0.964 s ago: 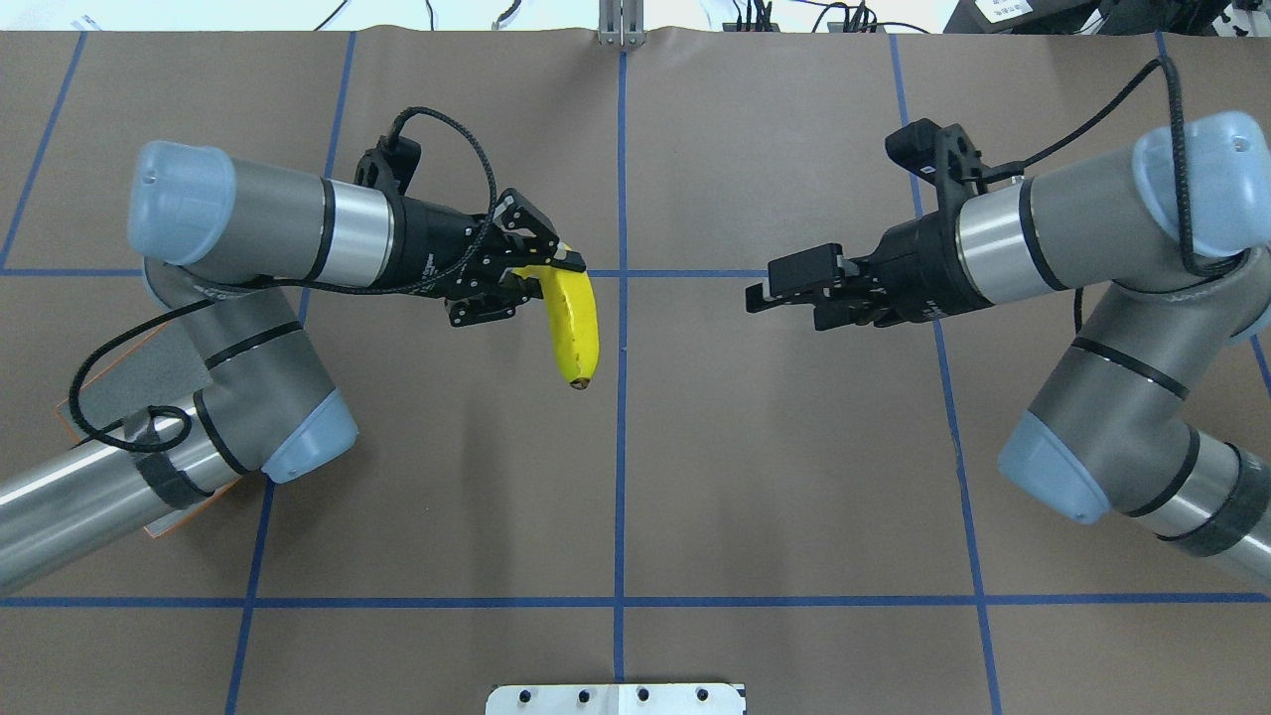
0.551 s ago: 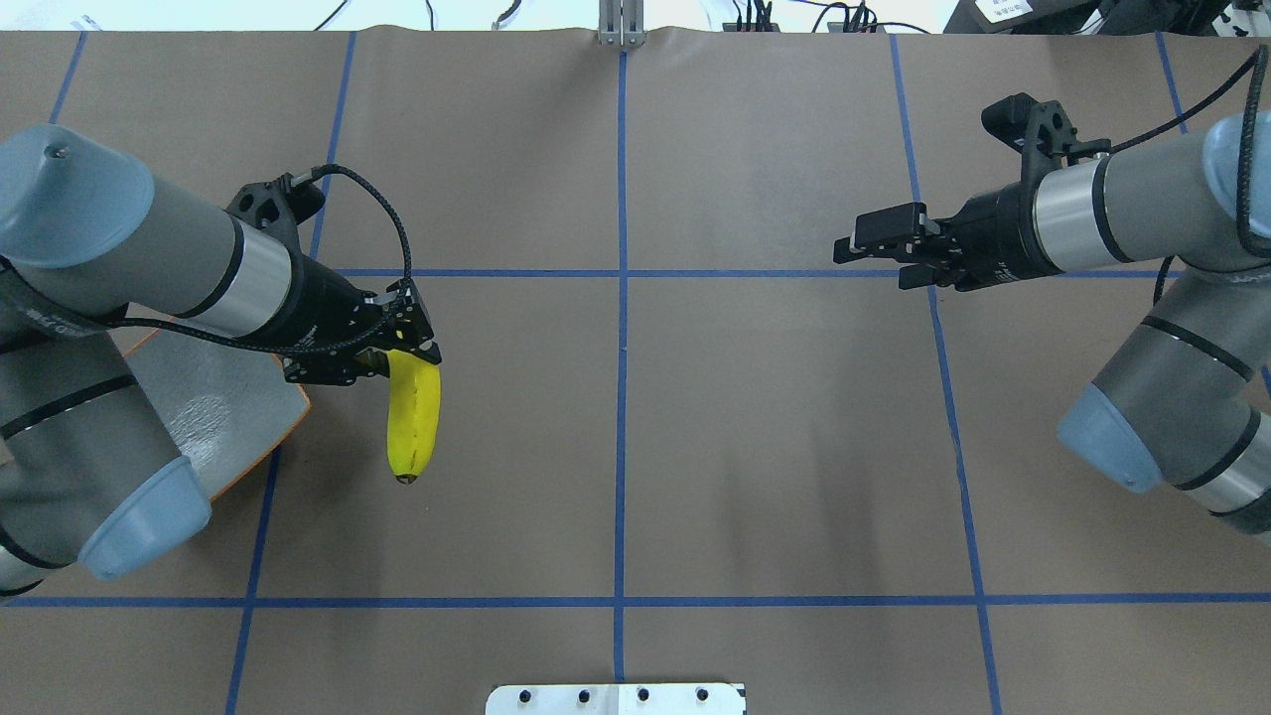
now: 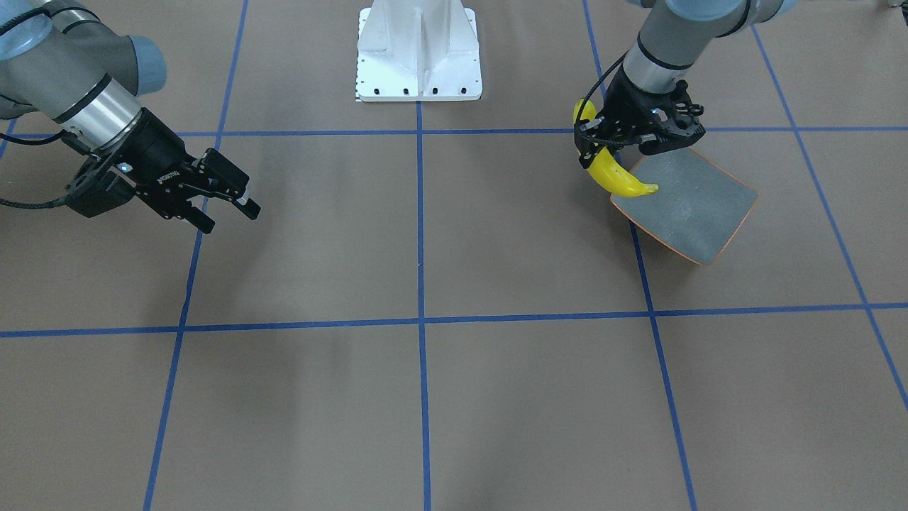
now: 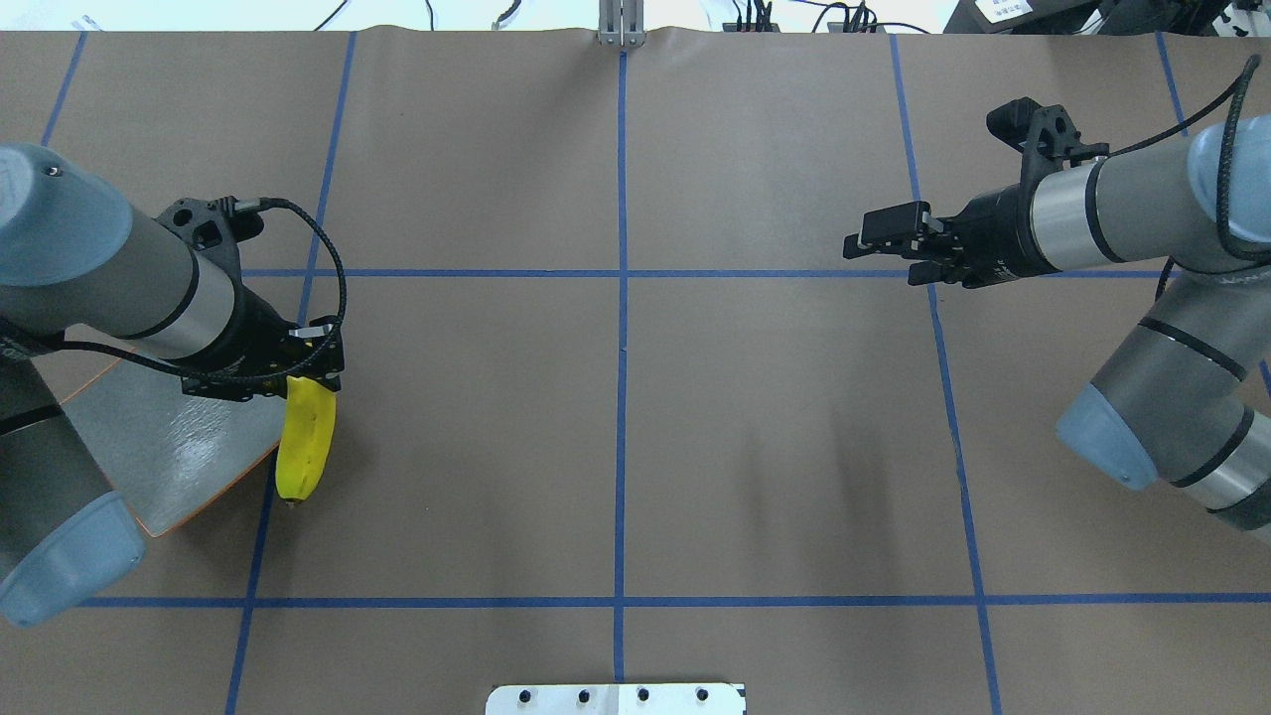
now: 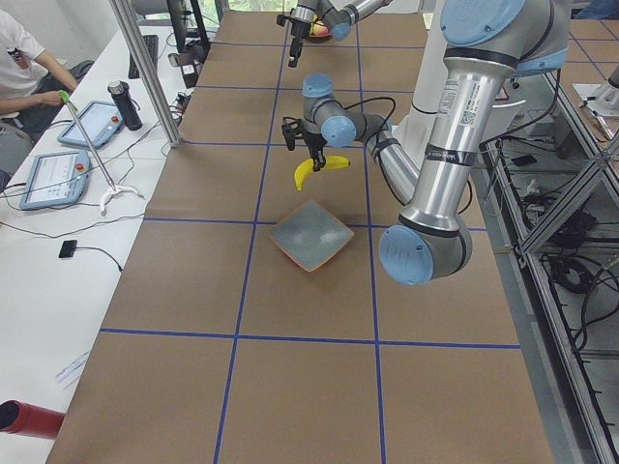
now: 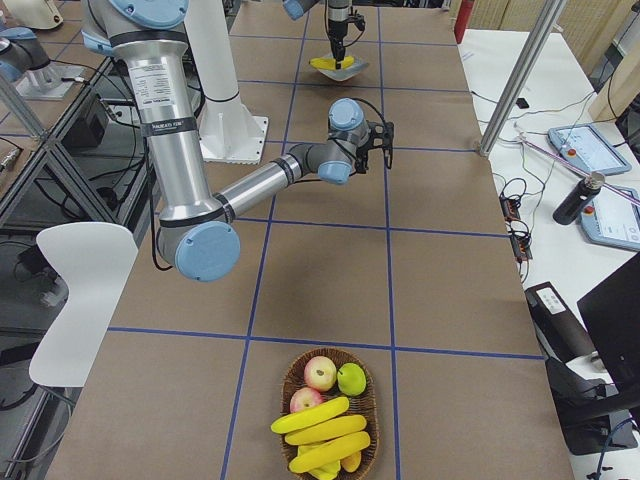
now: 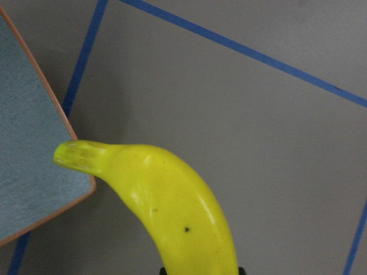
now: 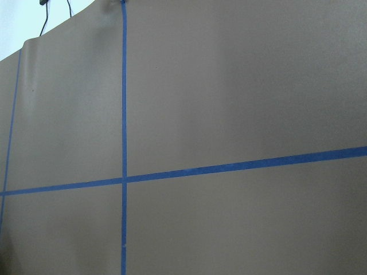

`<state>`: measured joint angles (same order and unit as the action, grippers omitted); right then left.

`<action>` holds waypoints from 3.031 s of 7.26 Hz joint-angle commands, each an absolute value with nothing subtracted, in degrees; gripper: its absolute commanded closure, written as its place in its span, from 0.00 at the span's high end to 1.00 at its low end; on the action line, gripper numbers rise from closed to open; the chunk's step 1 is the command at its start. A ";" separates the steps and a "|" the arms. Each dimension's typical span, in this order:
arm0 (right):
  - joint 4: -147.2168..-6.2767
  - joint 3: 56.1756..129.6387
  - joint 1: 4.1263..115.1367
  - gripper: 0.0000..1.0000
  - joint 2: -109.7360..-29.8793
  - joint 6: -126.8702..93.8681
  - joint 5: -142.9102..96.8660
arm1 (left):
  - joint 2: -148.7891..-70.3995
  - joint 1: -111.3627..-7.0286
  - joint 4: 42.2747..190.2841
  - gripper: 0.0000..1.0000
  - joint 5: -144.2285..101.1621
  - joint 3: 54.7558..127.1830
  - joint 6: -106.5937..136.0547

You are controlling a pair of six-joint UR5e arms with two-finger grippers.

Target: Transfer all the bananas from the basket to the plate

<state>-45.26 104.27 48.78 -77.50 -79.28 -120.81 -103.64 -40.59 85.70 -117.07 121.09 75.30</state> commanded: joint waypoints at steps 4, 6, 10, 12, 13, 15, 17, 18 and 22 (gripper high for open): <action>-45.26 103.98 48.78 1.00 -78.13 -79.37 -119.80 | -97.38 -41.22 77.46 0.00 -114.61 122.34 64.95; -45.26 103.97 48.78 1.00 -78.22 -79.37 -119.27 | -97.38 -41.31 76.38 0.00 -114.61 122.26 64.86; -45.26 103.97 48.78 1.00 -78.49 -79.72 -118.92 | -97.64 -42.01 74.18 0.00 -111.62 118.22 60.82; -45.26 103.97 48.78 1.00 -78.49 -79.89 -118.65 | -98.09 -41.75 74.27 0.00 -111.62 116.28 60.73; -45.44 103.97 48.78 1.00 -78.49 -79.89 -118.65 | -98.09 -41.75 74.35 0.00 -111.53 115.32 60.73; -45.61 103.97 48.78 1.00 -78.49 -79.89 -118.65 | -98.79 -42.19 74.44 0.00 -111.45 113.04 60.04; -45.79 103.54 48.78 1.00 -78.49 -79.89 -117.25 | -100.89 -42.19 74.53 0.28 -110.22 110.24 59.85; -45.79 103.45 48.78 1.00 -78.49 -79.89 -117.07 | -101.86 -42.54 74.44 0.75 -110.13 110.13 59.85; -45.35 104.15 49.83 1.00 -82.25 -79.37 -115.24 | -102.22 -44.90 74.71 0.99 -110.47 114.32 58.10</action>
